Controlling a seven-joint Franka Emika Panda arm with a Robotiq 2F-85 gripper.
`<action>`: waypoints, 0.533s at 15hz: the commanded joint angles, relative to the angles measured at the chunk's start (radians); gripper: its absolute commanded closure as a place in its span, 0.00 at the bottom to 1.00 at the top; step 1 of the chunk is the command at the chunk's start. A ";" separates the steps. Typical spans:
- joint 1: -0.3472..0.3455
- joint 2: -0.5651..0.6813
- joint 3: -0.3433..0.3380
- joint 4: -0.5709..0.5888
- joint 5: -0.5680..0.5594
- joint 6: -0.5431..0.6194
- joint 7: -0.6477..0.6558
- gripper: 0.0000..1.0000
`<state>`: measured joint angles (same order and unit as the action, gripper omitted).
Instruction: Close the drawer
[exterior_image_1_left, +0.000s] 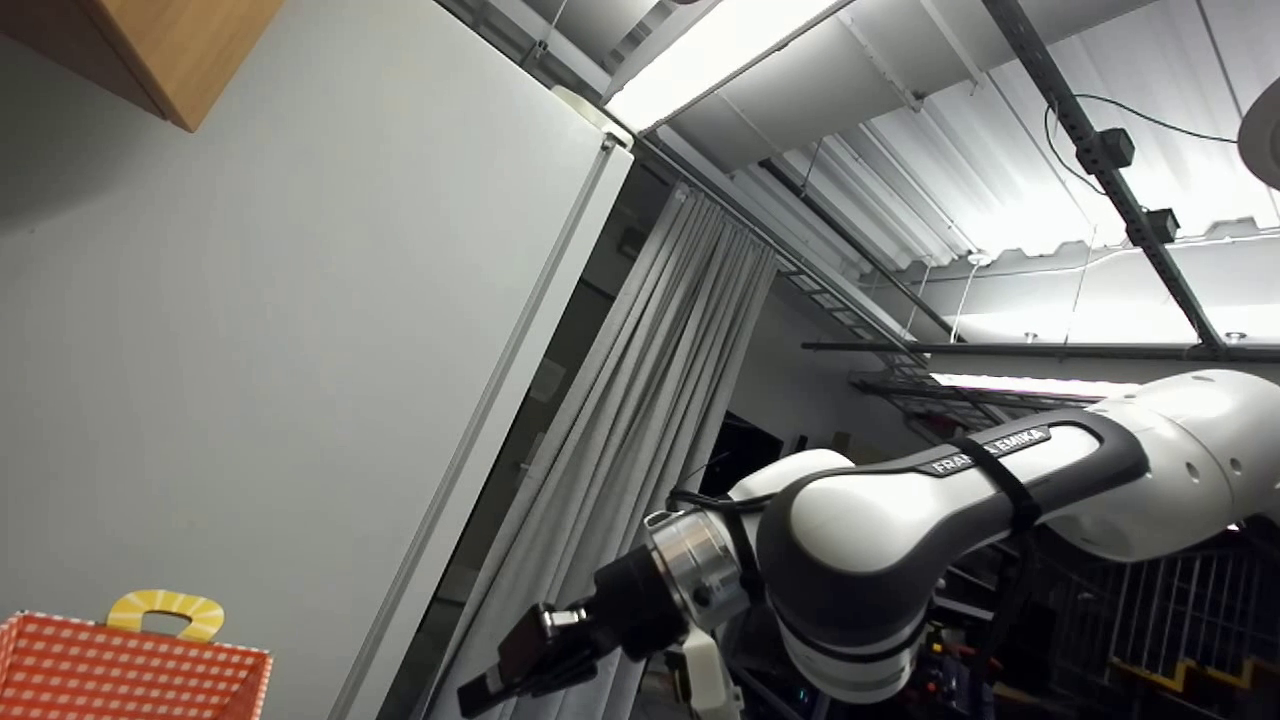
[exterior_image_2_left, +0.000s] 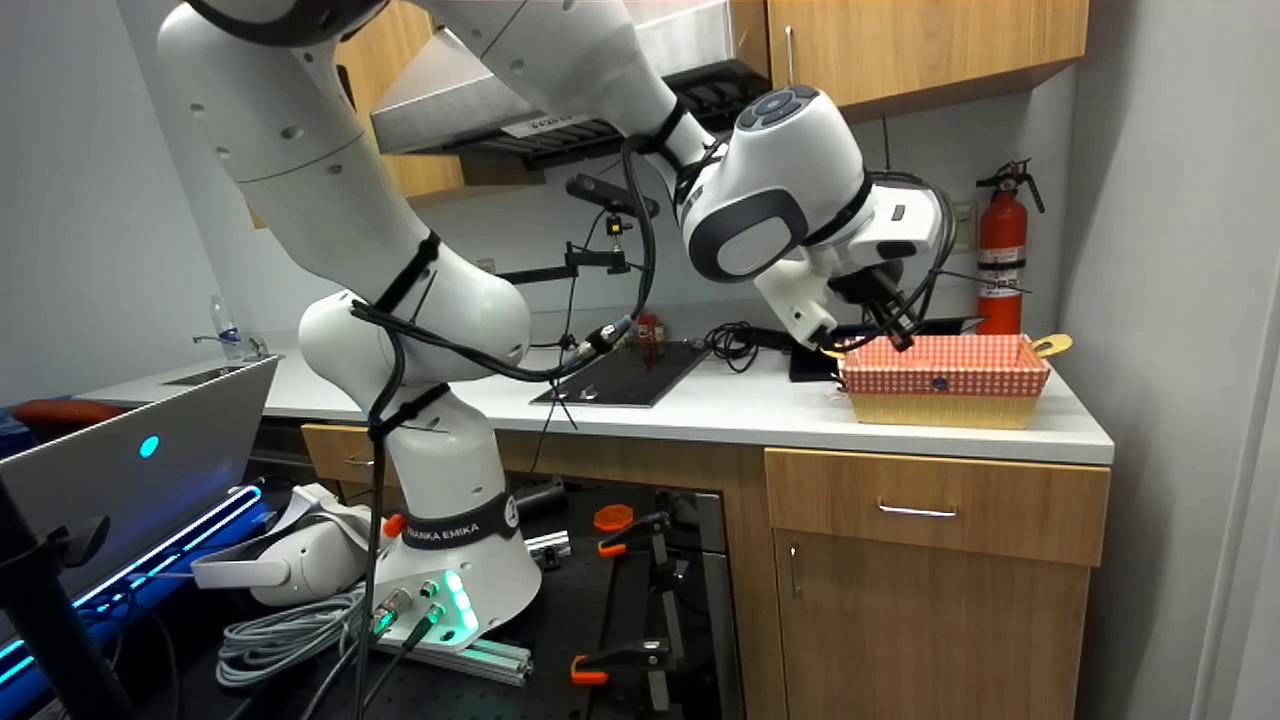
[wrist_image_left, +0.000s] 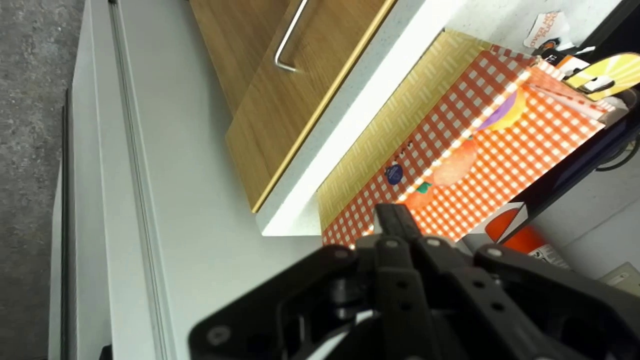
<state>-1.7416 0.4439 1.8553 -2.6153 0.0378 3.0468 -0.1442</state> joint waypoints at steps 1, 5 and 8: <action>-0.070 -0.008 0.057 -0.014 -0.033 -0.027 -0.009 1.00; -0.096 -0.011 0.087 -0.021 -0.033 -0.047 -0.003 0.73; -0.122 -0.006 0.112 -0.021 -0.037 -0.065 -0.004 0.52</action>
<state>-1.8104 0.4438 1.9245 -2.6332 0.0283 3.0135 -0.1445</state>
